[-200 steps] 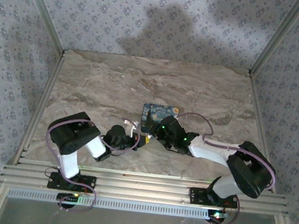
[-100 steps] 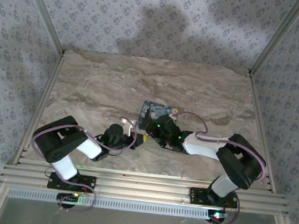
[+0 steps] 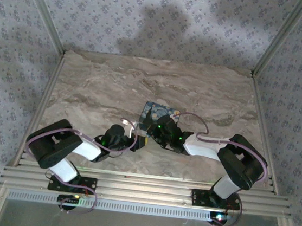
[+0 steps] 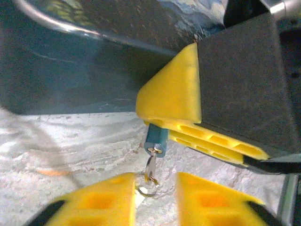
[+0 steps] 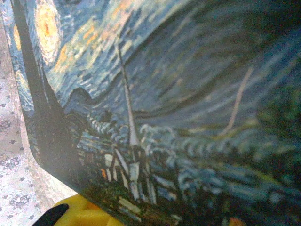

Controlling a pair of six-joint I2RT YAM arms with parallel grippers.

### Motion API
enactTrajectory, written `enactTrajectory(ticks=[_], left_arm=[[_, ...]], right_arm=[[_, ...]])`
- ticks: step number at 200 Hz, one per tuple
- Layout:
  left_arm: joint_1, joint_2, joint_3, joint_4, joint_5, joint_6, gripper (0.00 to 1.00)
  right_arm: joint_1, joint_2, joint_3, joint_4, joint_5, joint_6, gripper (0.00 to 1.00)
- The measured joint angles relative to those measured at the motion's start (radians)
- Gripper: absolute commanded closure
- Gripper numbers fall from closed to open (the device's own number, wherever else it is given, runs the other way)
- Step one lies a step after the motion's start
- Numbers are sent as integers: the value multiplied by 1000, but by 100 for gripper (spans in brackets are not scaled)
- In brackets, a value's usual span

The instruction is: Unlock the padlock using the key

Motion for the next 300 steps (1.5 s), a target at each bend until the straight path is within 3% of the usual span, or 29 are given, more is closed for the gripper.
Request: enactTrajectory(ticks=[54,108,137,189,240,300], left_arm=[[27,-339,26,-359,-39,68,42],[179,-518,11,-476,122,71,48],[187,-460,6,-452,216,52,54],[187,-238,2,-260,318,-13,65],[187,-79,6,-85,349,-71,73],[186,28,21,43,353,-106,73]], right_arm=[[-15,0,9,-7,-15,0,100],[-32,0,26,-26,-42,-5,100],[-37,0,31,-33,-55,-8,100],[-43,-2,39,-44,-70,-10,100],[-48,-10,39,-56,-86,-15,100],[-48,-13,39,-57,-94,-15,100]])
